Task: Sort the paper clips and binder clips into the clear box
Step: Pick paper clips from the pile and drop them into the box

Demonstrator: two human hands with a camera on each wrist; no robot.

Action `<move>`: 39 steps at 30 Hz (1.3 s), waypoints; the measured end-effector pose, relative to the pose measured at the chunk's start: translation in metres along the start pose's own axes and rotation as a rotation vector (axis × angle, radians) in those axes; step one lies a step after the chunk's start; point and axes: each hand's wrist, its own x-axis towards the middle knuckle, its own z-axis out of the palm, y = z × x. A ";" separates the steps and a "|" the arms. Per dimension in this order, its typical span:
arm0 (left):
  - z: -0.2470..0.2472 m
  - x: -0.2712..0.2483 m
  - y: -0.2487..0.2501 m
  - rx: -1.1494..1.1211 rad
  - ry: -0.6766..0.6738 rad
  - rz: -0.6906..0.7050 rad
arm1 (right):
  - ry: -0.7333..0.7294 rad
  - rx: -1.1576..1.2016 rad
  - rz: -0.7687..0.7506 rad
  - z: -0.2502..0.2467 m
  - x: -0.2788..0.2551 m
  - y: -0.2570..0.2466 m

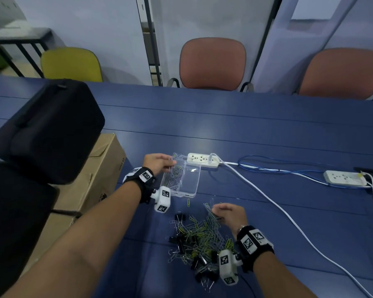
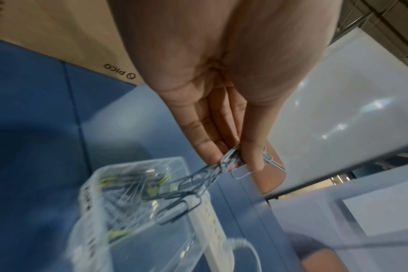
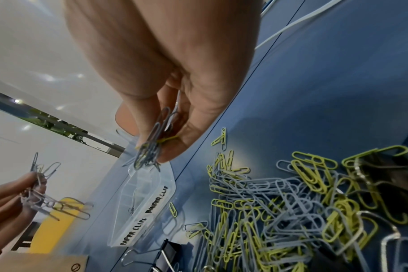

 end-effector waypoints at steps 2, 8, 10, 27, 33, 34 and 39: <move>-0.002 0.013 0.008 -0.002 0.019 0.008 | -0.011 -0.012 0.019 0.004 0.005 -0.003; -0.001 0.053 -0.012 0.094 0.078 -0.014 | -0.032 -0.012 0.036 0.032 0.025 -0.036; -0.001 0.062 -0.028 0.211 0.076 -0.077 | -0.052 -0.007 0.026 0.047 0.034 -0.052; -0.047 0.041 -0.065 0.223 0.080 -0.226 | -0.114 -0.500 0.148 0.164 0.160 -0.072; -0.035 0.027 -0.064 0.308 0.068 -0.181 | -0.214 -0.183 0.216 0.161 0.096 -0.110; -0.031 0.024 -0.063 0.328 0.068 -0.160 | -0.234 -0.163 0.225 0.156 0.091 -0.111; 0.001 -0.009 -0.059 0.542 -0.049 0.013 | -0.186 -0.225 0.107 0.105 0.059 -0.110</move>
